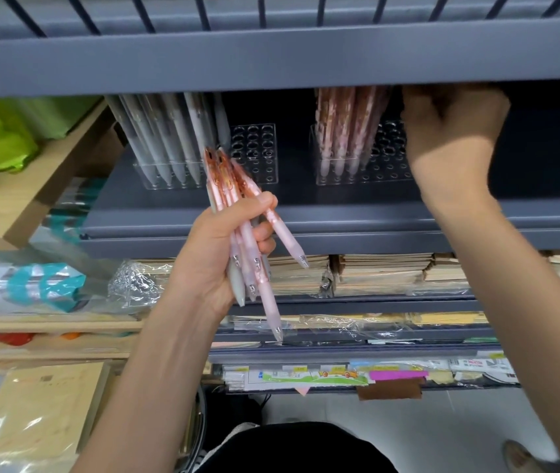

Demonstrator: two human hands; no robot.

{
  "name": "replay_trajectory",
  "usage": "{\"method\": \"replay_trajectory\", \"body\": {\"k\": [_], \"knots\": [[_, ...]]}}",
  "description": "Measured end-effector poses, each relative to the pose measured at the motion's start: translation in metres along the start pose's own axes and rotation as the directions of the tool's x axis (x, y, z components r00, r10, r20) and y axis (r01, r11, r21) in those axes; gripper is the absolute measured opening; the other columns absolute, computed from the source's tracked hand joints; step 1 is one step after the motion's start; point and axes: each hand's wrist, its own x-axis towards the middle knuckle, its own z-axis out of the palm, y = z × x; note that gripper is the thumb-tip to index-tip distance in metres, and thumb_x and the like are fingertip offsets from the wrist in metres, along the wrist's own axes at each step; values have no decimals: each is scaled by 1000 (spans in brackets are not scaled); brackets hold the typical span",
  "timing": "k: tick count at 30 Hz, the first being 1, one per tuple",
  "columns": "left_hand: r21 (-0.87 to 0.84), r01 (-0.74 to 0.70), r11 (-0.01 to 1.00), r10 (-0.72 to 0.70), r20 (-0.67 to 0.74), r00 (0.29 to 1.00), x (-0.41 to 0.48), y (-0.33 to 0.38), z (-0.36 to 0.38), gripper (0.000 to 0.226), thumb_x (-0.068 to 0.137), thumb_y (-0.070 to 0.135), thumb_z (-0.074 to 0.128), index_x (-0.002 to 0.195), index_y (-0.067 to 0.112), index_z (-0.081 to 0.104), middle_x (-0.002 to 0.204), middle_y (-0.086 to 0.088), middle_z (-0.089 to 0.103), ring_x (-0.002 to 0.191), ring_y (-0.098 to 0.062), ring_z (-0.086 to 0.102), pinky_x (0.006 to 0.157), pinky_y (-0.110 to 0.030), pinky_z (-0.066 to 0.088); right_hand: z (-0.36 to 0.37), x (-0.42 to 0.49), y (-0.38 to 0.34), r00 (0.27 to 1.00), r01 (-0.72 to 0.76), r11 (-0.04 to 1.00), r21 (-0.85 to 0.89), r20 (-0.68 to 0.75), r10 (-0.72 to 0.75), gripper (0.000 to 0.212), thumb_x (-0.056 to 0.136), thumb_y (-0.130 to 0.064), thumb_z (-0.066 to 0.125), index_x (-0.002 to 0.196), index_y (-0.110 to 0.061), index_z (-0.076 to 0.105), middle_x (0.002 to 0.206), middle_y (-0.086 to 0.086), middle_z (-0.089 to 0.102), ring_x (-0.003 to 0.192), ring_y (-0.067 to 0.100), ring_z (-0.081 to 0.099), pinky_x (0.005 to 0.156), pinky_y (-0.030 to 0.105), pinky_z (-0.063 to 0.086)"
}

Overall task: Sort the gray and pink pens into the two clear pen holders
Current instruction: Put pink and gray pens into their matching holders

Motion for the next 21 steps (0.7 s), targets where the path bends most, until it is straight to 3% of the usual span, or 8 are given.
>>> {"method": "replay_trajectory", "body": {"k": [2, 4, 6, 7, 9, 13, 15, 21], "knots": [[17, -25, 1000, 26, -27, 999, 0, 0, -2, 42, 72, 13, 75, 106, 4, 52, 55, 1, 47, 47, -10, 42, 43, -19, 42, -6, -20, -11, 994, -69, 997, 44, 83, 65, 14, 86, -25, 59, 77, -18, 67, 69, -1, 67, 62, 13, 60, 59, 36, 52], [34, -35, 999, 37, -38, 999, 1, 1, -2, 35, 74, 12, 76, 99, 5, 52, 54, 1, 48, 48, -11, 42, 42, -20, 42, -14, -50, -20, 887, -253, 966, 50, 410, 211, 19, 85, -34, 64, 70, -22, 66, 62, 0, 68, 45, 13, 55, 42, 27, 43], [53, -44, 998, 46, -50, 998, 3, -1, -1, 22, 80, 8, 74, 86, 10, 53, 53, 2, 49, 46, -10, 44, 43, -20, 43, -20, -78, -32, 666, -376, 927, -3, 695, 272, 27, 78, -46, 71, 75, -20, 70, 69, 3, 72, 46, 13, 57, 42, 24, 44], [65, -45, 997, 49, -60, 997, 3, -2, 0, 20, 83, 7, 72, 81, 12, 53, 52, 3, 49, 45, -9, 46, 43, -20, 43, -21, -88, -36, 586, -413, 911, -14, 762, 278, 30, 75, -48, 75, 79, -19, 71, 72, 6, 73, 49, 13, 58, 44, 23, 45], [86, -52, 995, 58, -71, 996, 4, -7, 5, 20, 85, 4, 71, 75, 14, 56, 51, 3, 51, 45, -9, 49, 43, -20, 44, -19, -98, -38, 528, -485, 874, 0, 797, 293, 28, 73, -41, 81, 83, -17, 72, 74, 9, 73, 51, 13, 58, 46, 24, 46], [114, -80, 990, 89, -73, 993, 4, -14, 15, 16, 83, 1, 72, 81, 11, 60, 58, 2, 59, 50, -11, 59, 47, -22, 49, -21, -103, -39, 499, -574, 819, 18, 800, 332, 18, 73, -21, 83, 86, -14, 72, 70, 6, 71, 52, 12, 57, 46, 24, 47], [92, -77, 993, 82, -49, 995, 6, -14, 18, 17, 84, 5, 72, 90, 7, 56, 56, 3, 55, 47, -9, 54, 44, -22, 46, -25, -101, -35, 517, -569, 822, 25, 789, 334, 12, 77, -11, 80, 86, -10, 72, 69, 8, 70, 52, 14, 59, 47, 25, 49], [11, -54, 999, 54, -91, 994, 9, -10, 19, 22, 90, 1, 57, 108, 8, 47, 63, -1, 41, 43, -9, 40, 39, -20, 37, -42, -80, -19, 748, -530, 831, 172, 555, 362, 12, 82, 4, 69, 92, 2, 63, 74, 13, 74, 63, 23, 71, 60, 27, 57]]}}
